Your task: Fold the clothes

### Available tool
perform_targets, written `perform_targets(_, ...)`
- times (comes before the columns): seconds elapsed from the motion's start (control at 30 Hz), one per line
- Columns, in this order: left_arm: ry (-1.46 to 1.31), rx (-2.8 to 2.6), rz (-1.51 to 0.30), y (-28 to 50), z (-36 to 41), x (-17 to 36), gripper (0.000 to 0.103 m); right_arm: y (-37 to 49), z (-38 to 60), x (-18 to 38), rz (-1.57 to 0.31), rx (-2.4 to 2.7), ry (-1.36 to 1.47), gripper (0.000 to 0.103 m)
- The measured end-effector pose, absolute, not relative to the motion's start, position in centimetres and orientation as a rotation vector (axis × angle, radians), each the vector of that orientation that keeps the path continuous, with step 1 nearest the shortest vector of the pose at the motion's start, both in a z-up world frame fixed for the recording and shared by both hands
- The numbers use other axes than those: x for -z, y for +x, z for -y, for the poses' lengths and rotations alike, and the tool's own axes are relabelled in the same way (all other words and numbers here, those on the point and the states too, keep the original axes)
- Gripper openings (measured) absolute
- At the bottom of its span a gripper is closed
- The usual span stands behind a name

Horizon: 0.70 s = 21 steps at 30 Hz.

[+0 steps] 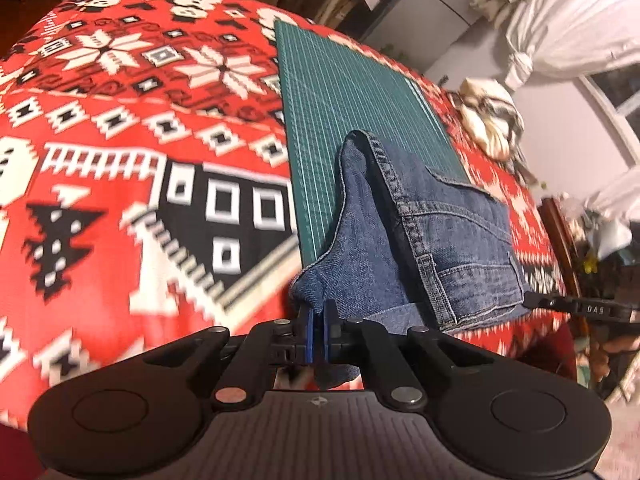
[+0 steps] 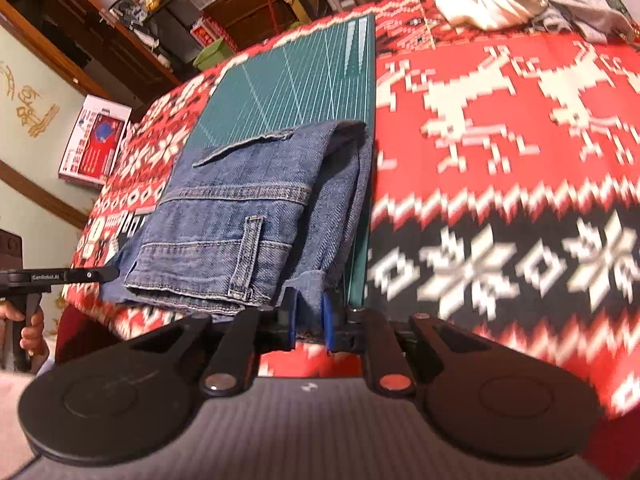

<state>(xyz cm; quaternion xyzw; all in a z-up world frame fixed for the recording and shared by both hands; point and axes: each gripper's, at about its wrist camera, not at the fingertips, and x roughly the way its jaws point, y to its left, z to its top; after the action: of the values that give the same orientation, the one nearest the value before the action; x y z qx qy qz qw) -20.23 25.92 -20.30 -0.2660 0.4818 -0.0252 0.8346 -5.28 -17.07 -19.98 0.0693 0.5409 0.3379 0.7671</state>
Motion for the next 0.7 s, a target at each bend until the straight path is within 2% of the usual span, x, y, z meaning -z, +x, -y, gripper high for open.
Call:
perform_targets(0.17,-0.558,0.024,-1.028,-21.4,-25.9,19.8,0.011,-5.9,19.5,19.5,-1.154,-0.681,0.223,0.017)
perform_targets(0.37,-0.509,-0.039,-0.963,-21.4,-27.1,16.5,0.010,-5.3,20.3,17.1,-1.062,-0.673,0.247,0.020)
perform_targets(0.43,-0.520,-0.019,-0.922,-20.5,-27.1,15.5,0.011,-4.7,19.9,16.8,-1.037,-0.688,0.270,0.026)
perform_targets(0.53,-0.561,0.048,-0.890,-18.0,-26.3,15.5,0.026,-3.5,18.9,17.1,-1.018,-0.699,0.315,0.033)
perform_targets(0.7,-0.604,0.114,-0.890,-14.0,-24.6,17.8,0.026,-1.4,16.9,19.0,-1.029,-0.689,0.414,0.033)
